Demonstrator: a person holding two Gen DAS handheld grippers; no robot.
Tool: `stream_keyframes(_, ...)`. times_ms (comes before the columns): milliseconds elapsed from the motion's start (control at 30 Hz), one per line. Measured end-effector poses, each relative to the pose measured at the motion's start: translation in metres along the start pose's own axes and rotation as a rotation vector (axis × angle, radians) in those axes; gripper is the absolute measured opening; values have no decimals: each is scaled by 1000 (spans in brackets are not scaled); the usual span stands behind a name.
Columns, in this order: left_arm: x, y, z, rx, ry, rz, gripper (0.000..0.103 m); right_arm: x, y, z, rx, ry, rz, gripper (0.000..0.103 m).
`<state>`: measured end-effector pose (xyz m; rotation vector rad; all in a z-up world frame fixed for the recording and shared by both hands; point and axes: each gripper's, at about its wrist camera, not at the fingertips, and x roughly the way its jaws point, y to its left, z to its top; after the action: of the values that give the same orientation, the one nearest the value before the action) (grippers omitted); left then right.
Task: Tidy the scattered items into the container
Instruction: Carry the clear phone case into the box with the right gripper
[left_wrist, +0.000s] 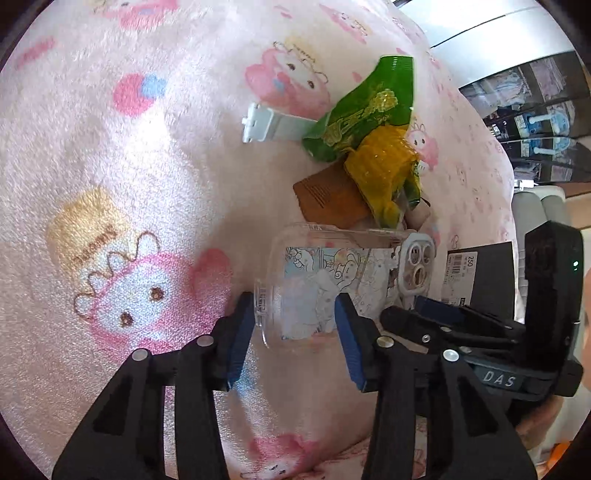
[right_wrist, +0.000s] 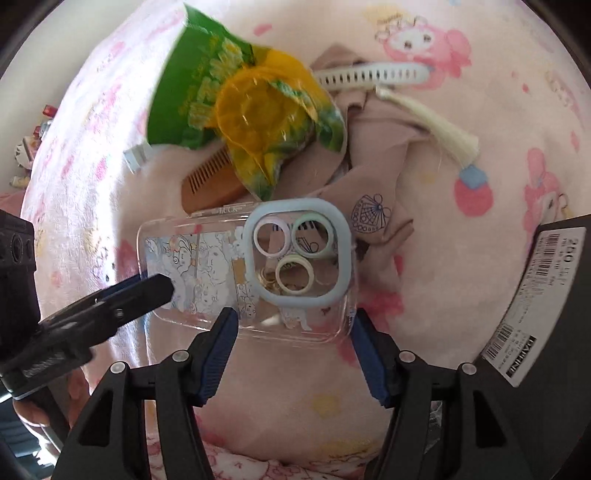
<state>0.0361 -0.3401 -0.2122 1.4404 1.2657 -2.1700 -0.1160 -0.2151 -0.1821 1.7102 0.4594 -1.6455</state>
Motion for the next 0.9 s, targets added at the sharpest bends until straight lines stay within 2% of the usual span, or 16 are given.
stream_keyframes(133,-27,-13,-7,36,-7,-87,42,-46,-5,-12,11,-115,37,50)
stream_keyframes(200,-45,-28,-12,63,-31,-126,42,-76,-11,-22,15,-174,74,49)
stream_keyframes(333,-75,-84,-24,184,-64,-174,42,-135,-25,-57,28,-296,119,49)
stream_keyframes(400,-78,-122,-34,252,-61,-202,42,-160,-40,-75,43,-341,132,49)
stream_keyframes(467,-77,-162,-45,329,-36,-234,42,-186,-64,-107,76,-376,157,49)
stream_keyframes(533,-64,-201,-58,388,2,-277,42,-212,-92,-137,123,-414,158,49)
stream_keyframes(633,-27,-259,-80,437,88,-324,42,-233,-135,-177,172,-459,106,49)
stream_keyframes(733,7,-297,-97,476,177,-339,42,-224,-187,-199,249,-460,88,49)
stream_keyframes(833,44,-329,-105,511,245,-315,42,-216,-232,-215,330,-457,90,49)
stream_keyframes(900,62,-340,-107,531,275,-269,42,-197,-253,-213,374,-438,113,49)
